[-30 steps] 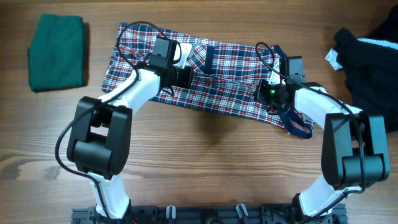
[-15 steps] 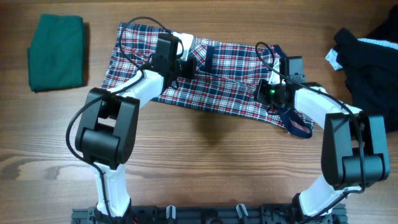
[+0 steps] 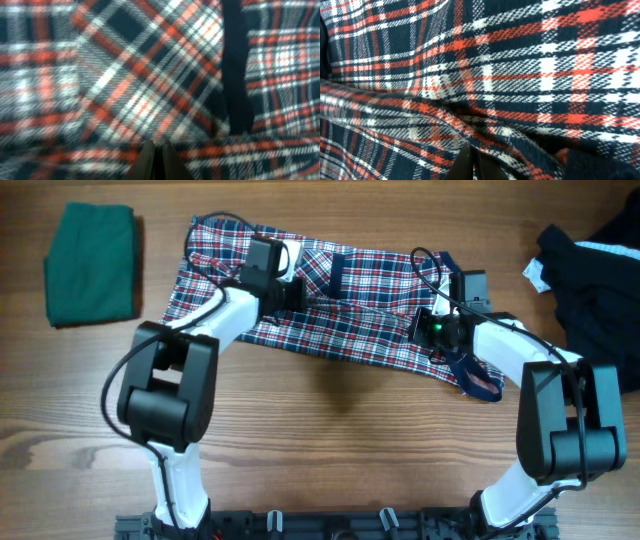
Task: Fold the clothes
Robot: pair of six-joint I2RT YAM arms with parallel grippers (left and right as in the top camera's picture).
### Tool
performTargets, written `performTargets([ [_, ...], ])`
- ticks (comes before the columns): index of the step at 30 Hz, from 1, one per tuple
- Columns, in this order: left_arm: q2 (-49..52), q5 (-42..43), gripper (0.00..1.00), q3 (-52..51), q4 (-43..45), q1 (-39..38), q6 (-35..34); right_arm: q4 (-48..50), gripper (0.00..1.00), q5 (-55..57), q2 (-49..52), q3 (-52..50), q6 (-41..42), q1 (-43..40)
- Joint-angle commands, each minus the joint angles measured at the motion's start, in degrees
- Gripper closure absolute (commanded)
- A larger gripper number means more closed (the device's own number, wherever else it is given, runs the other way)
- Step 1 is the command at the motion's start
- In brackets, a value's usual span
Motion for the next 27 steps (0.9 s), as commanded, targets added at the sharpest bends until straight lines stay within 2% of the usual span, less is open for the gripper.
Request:
performTargets([
  [1,-5.70,4.44,0.94,4.15,-7.26,1.38,1.33,0.79,0.96,3.02,2.73,-0.92,-0.35,0.13],
  [2,-5.51,8.20,0.96,4.15,-9.20,1.14,2.51,1.07,0.96,3.04,2.73,-0.92,0.61,0.13],
  [3,-5.03,8.48,0.96,4.15,-9.88,0.76,2.60,1.16,0.96,3.02,2.73,-0.92,0.70,0.13],
  [16,-2.03,8.04,0.96,4.15,-13.92,-3.74,4.20,1.16,0.96,3.02,2.73,-0.92,0.66,0.13],
  [27,1.49,5.40,0.96,4.15,-10.69,-3.82,5.90,1.27,0.96,3.02,2.73,-0.92,0.66,0.13],
])
